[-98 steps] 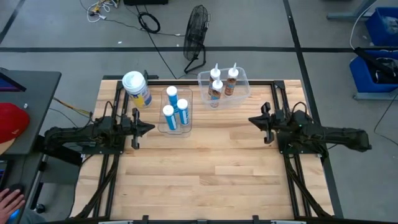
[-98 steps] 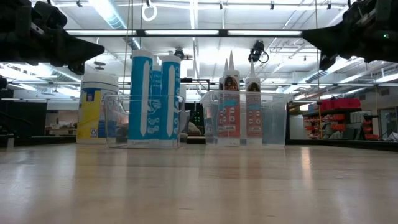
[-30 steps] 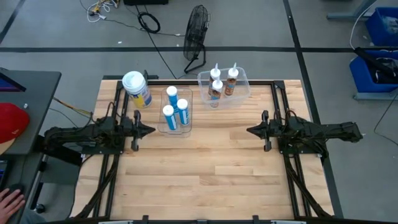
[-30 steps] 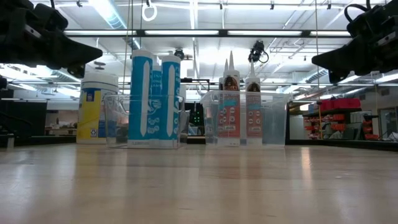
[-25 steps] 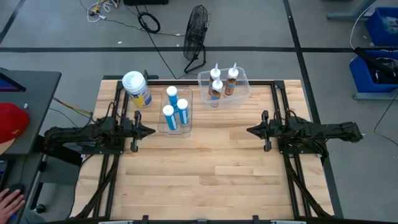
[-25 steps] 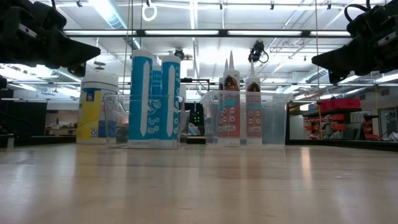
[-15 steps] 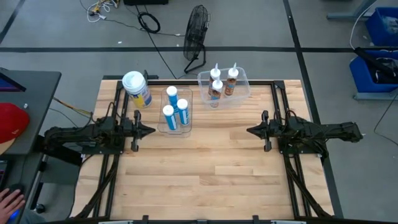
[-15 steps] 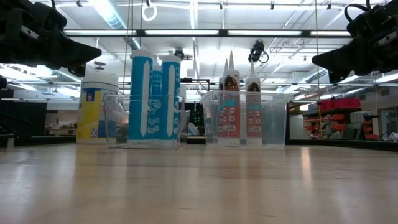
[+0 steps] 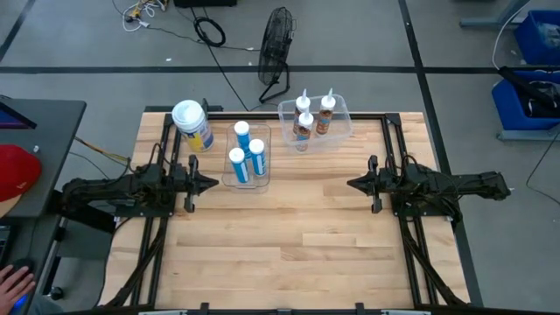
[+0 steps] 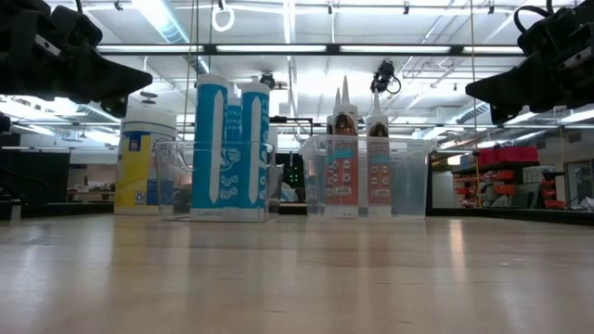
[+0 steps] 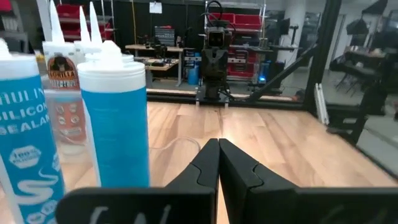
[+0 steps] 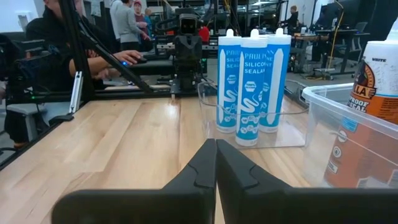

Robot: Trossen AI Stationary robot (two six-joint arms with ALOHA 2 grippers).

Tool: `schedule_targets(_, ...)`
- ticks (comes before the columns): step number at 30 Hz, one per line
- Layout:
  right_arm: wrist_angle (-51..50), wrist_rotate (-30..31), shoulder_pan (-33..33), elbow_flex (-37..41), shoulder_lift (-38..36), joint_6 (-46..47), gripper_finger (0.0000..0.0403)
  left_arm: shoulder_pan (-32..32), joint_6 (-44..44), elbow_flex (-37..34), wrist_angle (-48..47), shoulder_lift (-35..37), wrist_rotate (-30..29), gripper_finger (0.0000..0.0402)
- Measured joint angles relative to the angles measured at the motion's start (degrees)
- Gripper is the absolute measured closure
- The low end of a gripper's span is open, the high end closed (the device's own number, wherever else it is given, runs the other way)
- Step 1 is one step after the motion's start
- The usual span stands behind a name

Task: Pick & place silicon tubes, Sealant and Lysol wipes
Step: Return to Home Position

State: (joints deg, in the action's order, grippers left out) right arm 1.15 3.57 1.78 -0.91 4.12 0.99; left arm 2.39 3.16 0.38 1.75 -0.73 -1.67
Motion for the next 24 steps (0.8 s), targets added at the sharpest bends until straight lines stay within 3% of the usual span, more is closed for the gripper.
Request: schedule_targets(24, 0.0, 0.0, 0.0, 0.0, 0.0, -0.1, 0.0392, 0.0, 2.7, 0.0, 0.2, 0.0, -0.3, 0.039)
